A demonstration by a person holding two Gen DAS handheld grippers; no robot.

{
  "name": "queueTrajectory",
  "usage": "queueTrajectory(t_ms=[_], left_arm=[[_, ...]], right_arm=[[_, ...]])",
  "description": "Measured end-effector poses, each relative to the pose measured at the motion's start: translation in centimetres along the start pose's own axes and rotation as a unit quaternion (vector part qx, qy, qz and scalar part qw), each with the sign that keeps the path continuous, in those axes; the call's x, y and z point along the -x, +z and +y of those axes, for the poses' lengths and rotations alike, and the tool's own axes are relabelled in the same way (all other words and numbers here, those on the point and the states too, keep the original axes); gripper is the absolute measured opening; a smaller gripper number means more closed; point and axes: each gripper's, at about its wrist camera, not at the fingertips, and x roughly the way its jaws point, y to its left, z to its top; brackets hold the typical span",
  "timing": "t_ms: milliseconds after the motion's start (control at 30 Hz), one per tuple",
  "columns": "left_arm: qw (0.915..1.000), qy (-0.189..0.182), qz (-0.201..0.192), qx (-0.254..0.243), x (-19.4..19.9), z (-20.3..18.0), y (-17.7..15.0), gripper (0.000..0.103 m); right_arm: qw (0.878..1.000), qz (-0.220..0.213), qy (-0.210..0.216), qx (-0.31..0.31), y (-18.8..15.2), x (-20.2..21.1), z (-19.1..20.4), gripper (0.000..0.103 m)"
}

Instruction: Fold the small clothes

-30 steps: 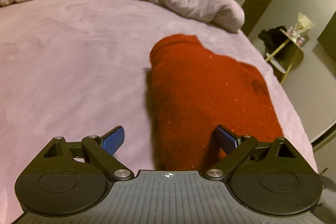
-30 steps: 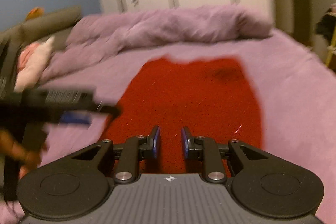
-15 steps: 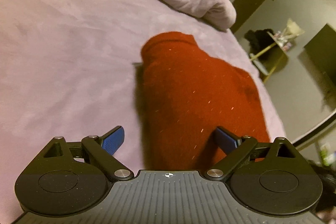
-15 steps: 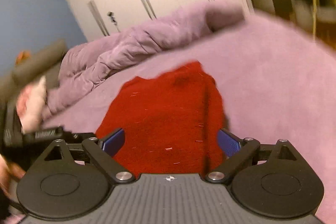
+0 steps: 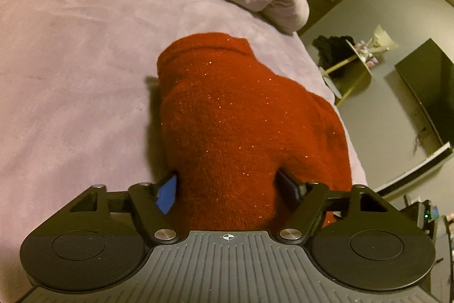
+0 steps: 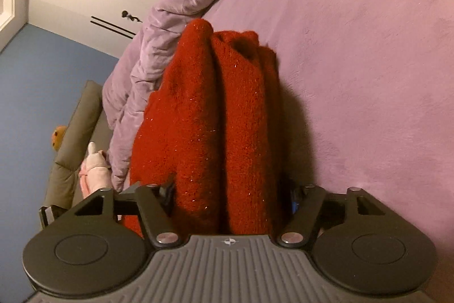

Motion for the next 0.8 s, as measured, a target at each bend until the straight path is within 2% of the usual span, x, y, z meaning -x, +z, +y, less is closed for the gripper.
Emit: queueTrajectory(t_ms=[167, 333, 467, 533, 700, 800], left_arm=[[0.9999, 0.005, -0.009, -0.007, 1.1, -0.7, -0.1, 0.058], [0.9998, 0.012, -0.012, -0.012, 2.8, -1.2, -0.1, 0.050], [0.9994, 0.022, -0.018, -0.021, 5.1, -1.0, -0.5, 0.048], [0.9993, 0.027, -0.022, -0.015, 6.3, -0.5, -0.7, 0.048], [0.9986, 0.044, -0.031, 0.002, 8.1, 0.7, -0.6, 0.048], [0.9967, 0.068, -0.041, -0.018, 9.3, -0.3, -0.3, 0.048]], right_arm=[[1.000, -0.001, 0.005, -0.007, -0.5, 0.3, 0.3, 0.054], [1.000, -0.002, 0.012, -0.013, -0.9, -0.6, 1.9, 0.053], [0.999, 0.007, 0.038, -0.011, -1.9, -1.5, 3.5, 0.053], [0.999, 0.017, 0.044, 0.005, -2.9, -2.2, 4.7, 0.053], [0.998, 0.027, 0.058, -0.010, -4.4, -3.5, 6.1, 0.053], [0.996, 0.051, 0.075, -0.012, -5.0, -4.0, 6.6, 0.053]])
